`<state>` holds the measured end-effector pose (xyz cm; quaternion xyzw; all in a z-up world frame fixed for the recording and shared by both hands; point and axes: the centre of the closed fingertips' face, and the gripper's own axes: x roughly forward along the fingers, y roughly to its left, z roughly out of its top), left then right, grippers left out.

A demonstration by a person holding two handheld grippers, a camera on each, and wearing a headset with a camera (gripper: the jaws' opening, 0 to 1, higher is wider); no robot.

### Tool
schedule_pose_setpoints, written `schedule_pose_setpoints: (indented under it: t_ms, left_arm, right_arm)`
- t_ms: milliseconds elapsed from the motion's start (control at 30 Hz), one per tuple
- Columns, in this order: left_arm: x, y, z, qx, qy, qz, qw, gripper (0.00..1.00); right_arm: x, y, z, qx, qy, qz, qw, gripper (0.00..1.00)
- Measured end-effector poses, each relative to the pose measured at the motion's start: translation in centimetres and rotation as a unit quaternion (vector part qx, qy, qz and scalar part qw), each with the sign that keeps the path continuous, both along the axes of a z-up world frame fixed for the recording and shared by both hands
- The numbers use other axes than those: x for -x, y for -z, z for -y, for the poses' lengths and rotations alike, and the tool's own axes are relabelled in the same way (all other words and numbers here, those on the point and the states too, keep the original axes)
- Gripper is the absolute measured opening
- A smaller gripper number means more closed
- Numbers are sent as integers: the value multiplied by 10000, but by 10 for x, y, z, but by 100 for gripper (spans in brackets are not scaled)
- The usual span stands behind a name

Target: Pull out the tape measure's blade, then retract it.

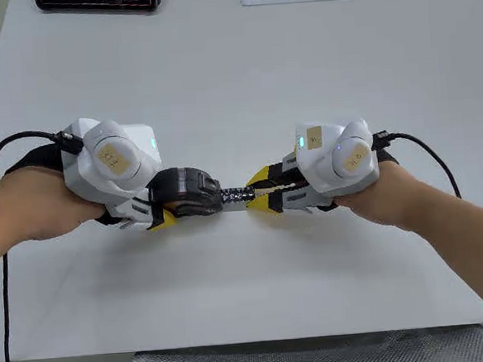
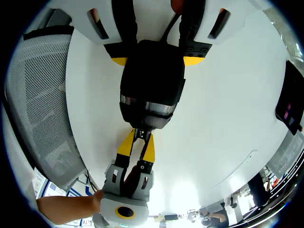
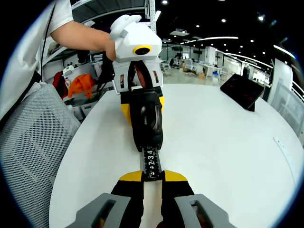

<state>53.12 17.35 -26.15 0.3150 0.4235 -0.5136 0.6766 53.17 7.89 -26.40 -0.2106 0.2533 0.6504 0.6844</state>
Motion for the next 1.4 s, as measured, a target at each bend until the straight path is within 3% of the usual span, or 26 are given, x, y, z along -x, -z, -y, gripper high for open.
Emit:
schedule_pose_setpoints:
  t_ms: [1400]
  left_arm:
    - [1,1,0,-6,20,-2,10000,29]
  right_arm:
    - [4,0,45,201,236,-6,9995,9]
